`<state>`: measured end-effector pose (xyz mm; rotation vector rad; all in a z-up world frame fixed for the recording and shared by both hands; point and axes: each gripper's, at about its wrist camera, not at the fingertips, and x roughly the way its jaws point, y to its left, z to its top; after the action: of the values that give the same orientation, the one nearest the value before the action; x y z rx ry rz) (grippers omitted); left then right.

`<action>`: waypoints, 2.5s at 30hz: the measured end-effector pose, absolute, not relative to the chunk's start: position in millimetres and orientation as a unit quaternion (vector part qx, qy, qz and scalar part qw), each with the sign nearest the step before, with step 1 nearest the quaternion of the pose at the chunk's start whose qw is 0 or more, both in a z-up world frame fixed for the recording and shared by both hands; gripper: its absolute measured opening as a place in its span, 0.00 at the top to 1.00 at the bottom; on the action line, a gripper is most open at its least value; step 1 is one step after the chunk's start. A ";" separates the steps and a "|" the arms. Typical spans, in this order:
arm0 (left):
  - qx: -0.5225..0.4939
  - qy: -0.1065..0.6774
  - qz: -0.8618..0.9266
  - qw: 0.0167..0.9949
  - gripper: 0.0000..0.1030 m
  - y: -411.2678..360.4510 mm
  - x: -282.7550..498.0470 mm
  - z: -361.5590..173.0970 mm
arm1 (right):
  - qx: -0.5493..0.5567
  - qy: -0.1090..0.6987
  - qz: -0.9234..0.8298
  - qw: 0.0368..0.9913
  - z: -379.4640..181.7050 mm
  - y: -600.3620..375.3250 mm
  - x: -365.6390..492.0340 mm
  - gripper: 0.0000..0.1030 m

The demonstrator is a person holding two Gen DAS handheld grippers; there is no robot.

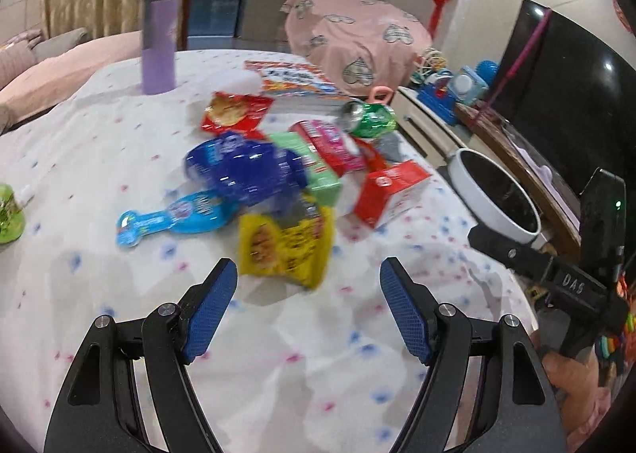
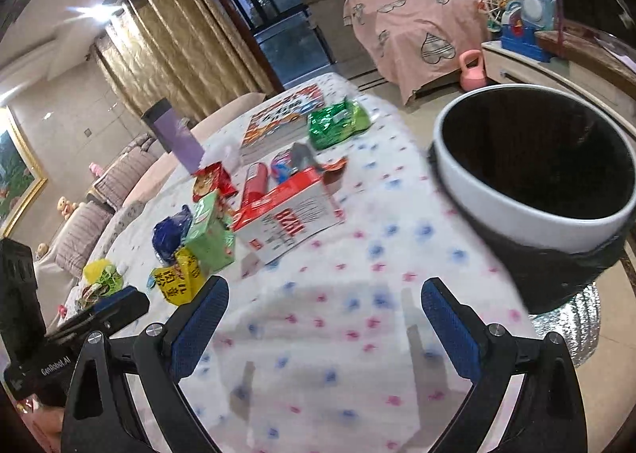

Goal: Collect trash
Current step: 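Grasp the yellow snack bag with the left tool while the right tool grasps the red juice box, then carry yellow bag and red juice box over the bin and release both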

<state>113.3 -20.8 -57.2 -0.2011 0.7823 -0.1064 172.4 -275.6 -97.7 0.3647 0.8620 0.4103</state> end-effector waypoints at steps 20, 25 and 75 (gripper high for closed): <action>-0.119 0.409 -0.080 0.901 0.49 -1.8 148.1 -86.1 | 0.204 0.460 0.146 0.852 -113.9 -197.4 248.2 0.07; -0.129 0.416 -0.107 0.894 0.78 -9.6 151.7 -90.3 | 0.233 0.464 0.161 0.839 -122.7 -212.7 245.3 0.36; -0.058 0.396 -0.221 0.889 0.89 -139.3 173.2 -39.7 | 0.191 0.396 0.122 0.890 -72.5 -345.7 182.8 0.66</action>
<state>173.2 -139.3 -39.7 -0.1214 0.8225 -0.4588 182.8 -345.7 -72.5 0.3969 0.8215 0.2537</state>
